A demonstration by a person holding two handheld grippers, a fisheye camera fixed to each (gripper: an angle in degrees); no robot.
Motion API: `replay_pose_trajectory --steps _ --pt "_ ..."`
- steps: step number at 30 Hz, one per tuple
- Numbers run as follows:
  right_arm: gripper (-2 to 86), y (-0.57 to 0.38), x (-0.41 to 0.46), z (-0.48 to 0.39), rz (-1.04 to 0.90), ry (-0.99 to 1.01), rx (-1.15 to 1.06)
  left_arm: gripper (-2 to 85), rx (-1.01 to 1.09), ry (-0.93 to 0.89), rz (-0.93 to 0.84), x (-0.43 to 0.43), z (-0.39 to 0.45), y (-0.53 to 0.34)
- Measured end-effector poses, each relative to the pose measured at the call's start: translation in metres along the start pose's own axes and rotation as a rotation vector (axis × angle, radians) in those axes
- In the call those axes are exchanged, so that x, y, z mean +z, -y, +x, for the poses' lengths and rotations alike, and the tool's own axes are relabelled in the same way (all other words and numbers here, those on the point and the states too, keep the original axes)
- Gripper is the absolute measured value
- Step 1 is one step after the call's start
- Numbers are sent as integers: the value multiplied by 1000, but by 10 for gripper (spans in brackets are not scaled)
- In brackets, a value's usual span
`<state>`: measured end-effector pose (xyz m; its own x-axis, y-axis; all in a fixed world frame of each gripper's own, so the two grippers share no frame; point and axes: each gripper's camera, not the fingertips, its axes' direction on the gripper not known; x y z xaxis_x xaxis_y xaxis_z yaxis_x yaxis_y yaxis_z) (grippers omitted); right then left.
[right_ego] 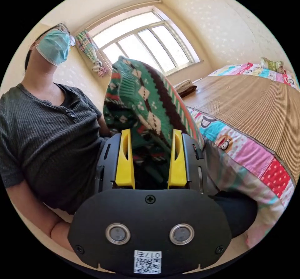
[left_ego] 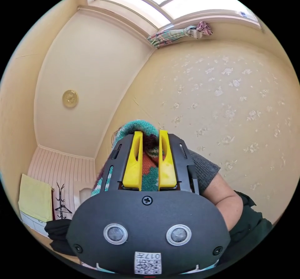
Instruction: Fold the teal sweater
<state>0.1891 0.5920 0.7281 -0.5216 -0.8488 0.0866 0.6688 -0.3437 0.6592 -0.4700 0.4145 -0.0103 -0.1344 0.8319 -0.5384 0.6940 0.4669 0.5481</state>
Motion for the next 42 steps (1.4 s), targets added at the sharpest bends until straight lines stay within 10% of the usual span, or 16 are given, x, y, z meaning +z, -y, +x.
replay_pose_trajectory --steps 10,19,26,30,37,42 --pt "139 50 135 -25 -442 -727 -115 81 14 -25 -12 32 -16 -15" --pt "87 119 -72 -77 124 -1034 97 83 13 61 -87 45 -39 -22" --pt "38 109 -271 -191 837 -1034 306 84 -250 721 -264 22 -79 -34" --pt "26 125 -305 -226 829 -1077 279 78 -368 965 -379 22 -120 -66" --pt "15 102 -313 -293 944 -1037 201 76 -371 1021 -89 -32 -146 -120" --pt "13 76 -324 -363 1102 -1027 75 62 -386 1239 -376 7 -164 -124"
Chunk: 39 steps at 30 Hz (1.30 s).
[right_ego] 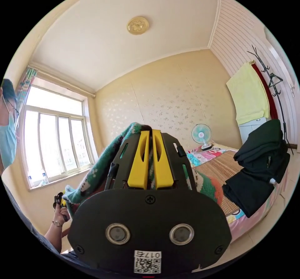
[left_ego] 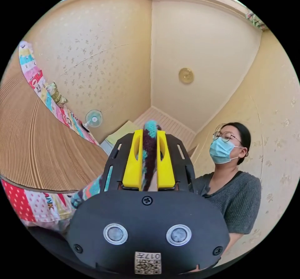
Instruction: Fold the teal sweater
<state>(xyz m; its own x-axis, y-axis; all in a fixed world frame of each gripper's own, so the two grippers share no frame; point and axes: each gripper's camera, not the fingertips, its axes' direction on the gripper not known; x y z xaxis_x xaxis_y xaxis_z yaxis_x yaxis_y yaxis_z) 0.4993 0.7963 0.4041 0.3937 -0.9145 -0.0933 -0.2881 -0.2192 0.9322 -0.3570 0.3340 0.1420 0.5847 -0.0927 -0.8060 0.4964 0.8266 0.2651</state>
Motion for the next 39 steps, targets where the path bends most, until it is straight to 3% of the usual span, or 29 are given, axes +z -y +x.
replay_pose_trajectory --steps 3,5,9,11,14,17,21,22,24,26,28,31,33,35,37,39 --pt "14 11 -43 -21 130 45 -19 51 49 226 -49 30 33 -4" --pt "16 13 -75 -37 232 72 -42 49 64 266 -5 47 46 -13" --pt "18 5 -121 -59 372 -13 -115 47 168 222 237 70 82 -38" --pt "19 -3 -140 -62 411 -125 -96 47 266 198 292 80 102 -42" --pt "21 -20 -148 -51 417 -139 -76 43 339 203 384 91 117 -48" --pt "20 -31 -111 -28 349 -173 -46 14 358 301 479 114 103 -39" --pt "19 -29 30 28 167 -174 42 -7 453 728 572 218 22 52" --pt "19 -27 102 47 81 -198 44 -8 467 816 530 241 3 77" --pt "18 -38 231 79 -126 -334 29 -8 366 1028 245 325 -93 165" --pt "14 -105 389 144 -612 -484 80 -7 201 931 18 363 -160 179" --pt "11 -184 451 185 -947 -427 130 -4 237 828 -170 394 -196 147" --pt "8 -334 471 212 -1214 -211 56 30 262 846 -477 427 -257 35" --pt "6 -432 465 224 -1357 -190 -8 103 94 865 -736 434 -332 -77" --pt "5 -546 441 235 -1500 -251 -112 137 -12 892 -865 427 -373 -158" --pt "4 -606 410 238 -1504 -279 -171 155 -40 946 -921 414 -390 -226" --pt "4 -618 364 228 -1304 -263 -235 175 -54 970 -959 406 -399 -292"
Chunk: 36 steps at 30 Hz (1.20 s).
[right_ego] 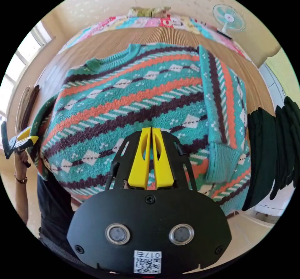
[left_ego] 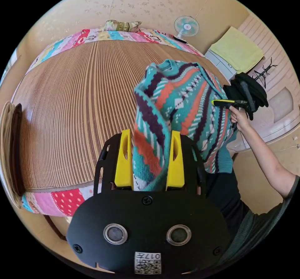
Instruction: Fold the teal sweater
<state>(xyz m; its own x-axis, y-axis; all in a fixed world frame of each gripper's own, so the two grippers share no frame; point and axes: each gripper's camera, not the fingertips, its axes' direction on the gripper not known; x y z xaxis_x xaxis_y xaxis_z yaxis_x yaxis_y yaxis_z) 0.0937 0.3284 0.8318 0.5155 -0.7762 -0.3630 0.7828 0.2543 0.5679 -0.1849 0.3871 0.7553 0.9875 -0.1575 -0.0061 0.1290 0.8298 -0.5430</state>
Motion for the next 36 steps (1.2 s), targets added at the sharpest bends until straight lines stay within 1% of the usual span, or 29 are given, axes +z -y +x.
replay_pose_trajectory --steps 2,4,5,6,7,9,10,11,12,13,14,15,16,17,18,19,20,21,22,24,26,28,30,31,32,33,36 --pt "4 -40 14 -7 80 -34 -10 169 7 86 77 8 14 -21" --pt "3 -57 24 -12 106 -66 -17 138 21 110 49 15 12 -20" --pt "3 -60 31 -16 87 -94 -32 100 2 117 35 12 -1 -15" --pt "3 -60 34 -16 72 -104 -37 79 -20 117 60 0 -21 -8" --pt "3 -58 40 -16 34 -106 -36 77 -22 102 78 -7 -32 -4" --pt "3 -53 48 -9 -27 -51 -16 72 -57 20 82 -36 -78 24" --pt "2 -51 52 -1 -55 31 6 71 -61 7 75 -43 -89 32" --pt "2 -48 57 6 -75 174 19 68 -49 67 67 -55 -102 49" --pt "2 -46 62 9 -90 258 29 69 -12 215 51 -65 -106 65" --pt "2 -45 75 11 -120 432 52 69 7 298 44 -68 -109 72" --pt "2 -43 95 4 -174 618 60 72 13 433 35 -73 -119 84" --pt "2 -43 106 -3 -205 694 61 77 -61 509 30 -79 -144 91" --pt "3 -46 126 -22 -242 799 48 81 -121 508 25 -82 -161 92" --pt "3 -54 138 -45 -238 837 22 93 -269 451 21 -89 -197 84" --pt "3 -59 140 -55 -216 835 13 110 -396 382 43 -96 -225 64" --pt "3 -71 137 -70 -153 796 -12 113 -441 352 66 -98 -233 51" --pt "3 -84 127 -82 -94 713 -59 120 -474 307 132 -102 -238 22" --pt "3 -91 122 -88 -68 668 -85 115 -435 283 191 -103 -230 -6" --pt "3 -108 113 -97 -19 592 -128 112 -408 286 211 -102 -223 -20" --pt "3 -131 103 -107 36 504 -167 113 -336 319 296 -97 -183 -78" --pt "3 -154 95 -120 64 400 -208 127 -292 264 378 -88 -150 -122" --pt "3 -170 92 -125 76 350 -225 140 -288 189 372 -66 -126 -150" --pt "3 -184 90 -122 79 339 -230 161 -304 112 233 -20 -110 -158" --pt "3 -191 89 -116 74 358 -223 165 -302 108 199 -10 -108 -157" --pt "3 -198 89 -107 68 387 -210 164 -277 176 189 -1 -99 -154" --pt "3 -201 89 -103 66 402 -204 155 -252 288 171 4 -90 -150" --pt "3 -217 92 -73 62 514 -150 138 -199 421 138 22 -78 -141"
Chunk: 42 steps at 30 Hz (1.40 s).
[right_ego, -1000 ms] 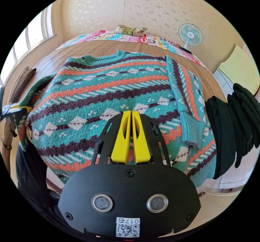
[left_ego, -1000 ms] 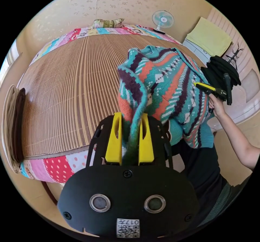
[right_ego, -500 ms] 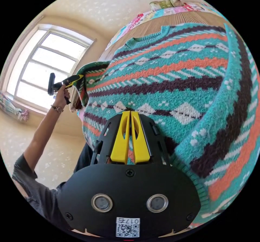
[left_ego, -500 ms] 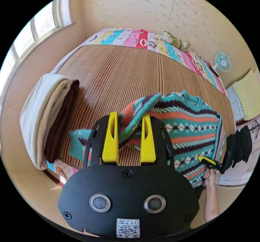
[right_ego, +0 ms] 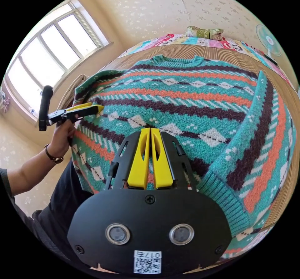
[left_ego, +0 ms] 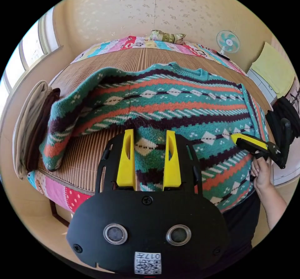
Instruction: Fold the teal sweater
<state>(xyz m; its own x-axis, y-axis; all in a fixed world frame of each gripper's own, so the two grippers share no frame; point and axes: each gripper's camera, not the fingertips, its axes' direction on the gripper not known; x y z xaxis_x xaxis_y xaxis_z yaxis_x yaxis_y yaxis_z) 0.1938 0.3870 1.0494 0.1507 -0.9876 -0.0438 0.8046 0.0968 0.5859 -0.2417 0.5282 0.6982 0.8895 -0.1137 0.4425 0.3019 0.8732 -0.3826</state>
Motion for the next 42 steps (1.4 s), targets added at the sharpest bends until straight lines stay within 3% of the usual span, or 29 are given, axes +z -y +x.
replay_pose_trajectory --steps 5,11,42 --pt "2 -28 -16 51 11 213 145 137 -9 21 36 3 -10 -10" --pt "2 -63 -38 47 25 187 126 138 23 74 134 -23 -17 -52" --pt "2 -155 -132 48 38 221 129 138 31 83 138 -131 -171 -75"
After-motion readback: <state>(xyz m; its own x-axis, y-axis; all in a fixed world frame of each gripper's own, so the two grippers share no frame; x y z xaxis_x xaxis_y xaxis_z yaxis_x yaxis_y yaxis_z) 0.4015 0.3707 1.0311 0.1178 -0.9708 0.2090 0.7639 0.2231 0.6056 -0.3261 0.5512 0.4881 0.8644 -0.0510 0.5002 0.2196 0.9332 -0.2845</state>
